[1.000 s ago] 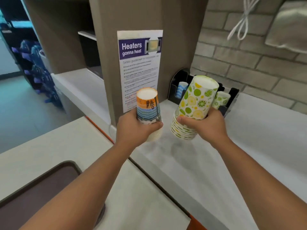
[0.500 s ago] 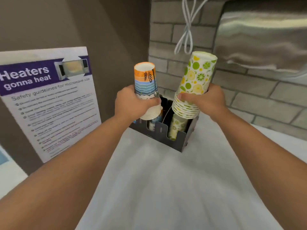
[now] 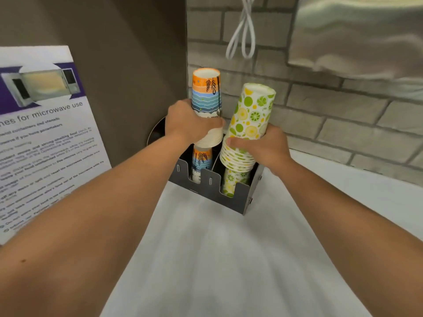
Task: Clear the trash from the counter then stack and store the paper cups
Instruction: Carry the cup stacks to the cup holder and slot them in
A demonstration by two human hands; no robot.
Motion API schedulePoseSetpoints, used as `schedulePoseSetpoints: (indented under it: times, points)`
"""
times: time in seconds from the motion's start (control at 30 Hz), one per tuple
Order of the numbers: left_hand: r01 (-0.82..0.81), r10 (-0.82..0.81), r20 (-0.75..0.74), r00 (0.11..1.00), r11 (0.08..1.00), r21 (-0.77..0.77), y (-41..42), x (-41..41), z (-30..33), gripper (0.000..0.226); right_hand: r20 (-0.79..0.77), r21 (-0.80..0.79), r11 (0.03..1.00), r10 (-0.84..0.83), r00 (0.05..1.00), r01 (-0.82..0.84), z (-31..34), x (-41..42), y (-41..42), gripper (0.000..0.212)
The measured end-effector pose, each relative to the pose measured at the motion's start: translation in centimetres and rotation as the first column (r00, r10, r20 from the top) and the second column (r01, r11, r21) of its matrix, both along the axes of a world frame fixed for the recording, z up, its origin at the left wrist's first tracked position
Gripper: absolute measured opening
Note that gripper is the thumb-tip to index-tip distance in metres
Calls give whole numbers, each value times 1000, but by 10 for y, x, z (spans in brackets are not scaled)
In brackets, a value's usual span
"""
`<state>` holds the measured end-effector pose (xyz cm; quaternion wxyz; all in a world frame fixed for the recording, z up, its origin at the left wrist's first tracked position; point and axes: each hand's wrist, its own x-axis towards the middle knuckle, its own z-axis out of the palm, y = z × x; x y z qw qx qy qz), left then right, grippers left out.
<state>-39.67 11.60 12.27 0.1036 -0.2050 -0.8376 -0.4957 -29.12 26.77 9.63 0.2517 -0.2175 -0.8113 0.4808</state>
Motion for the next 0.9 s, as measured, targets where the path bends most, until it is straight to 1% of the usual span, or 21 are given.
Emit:
schedulePoseSetpoints:
  times: [0.07, 0.13, 0.2, 0.3, 0.4, 0.47, 0.63, 0.73, 0.83, 0.9]
  points:
    - [-1, 1, -2, 1000, 1000, -18, 4, -3, -9, 57, 20, 70, 998, -4, 1000, 3, -10, 1, -2, 62]
    - [-6, 6, -4, 1000, 999, -37, 7, -6, -19, 60, 29, 170, 985, -17, 999, 12, -17, 1, -2, 69]
    - [-9, 9, -6, 1000, 999, -48, 10, -9, -30, 64, 8, 237, 971, -27, 1000, 25, -24, 0, -3, 76]
    - [-6, 7, 5, 1000, 997, -71, 14, -12, -45, 61, -25, 330, 942, -61, 998, 66, -33, 0, -8, 87]
    - [6, -3, 32, 999, 995, -95, 16, -13, -59, 62, 13, 497, 859, -151, 989, 124, -37, 1, -10, 93]
    - [14, -9, 47, 999, 996, -92, 16, -13, -69, 70, 40, 576, 804, -205, 978, 145, -38, 2, -10, 94]
    - [26, -20, 114, 993, 998, -54, 17, -14, -80, 80, 94, 629, 765, -251, 963, 138, -45, 1, -5, 97]
    - [45, -36, 148, 988, 998, -55, 16, -15, -86, 82, 115, 628, 768, -252, 961, 126, -44, -1, -7, 99]
    - [83, -73, 174, 982, 995, -52, 14, -16, -89, 78, 134, 646, 753, -268, 954, 121, -42, -3, -8, 100]
    - [94, -79, 196, 977, 993, -67, 13, -16, -89, 68, 162, 670, 735, -276, 947, 100, -42, -2, -8, 102]
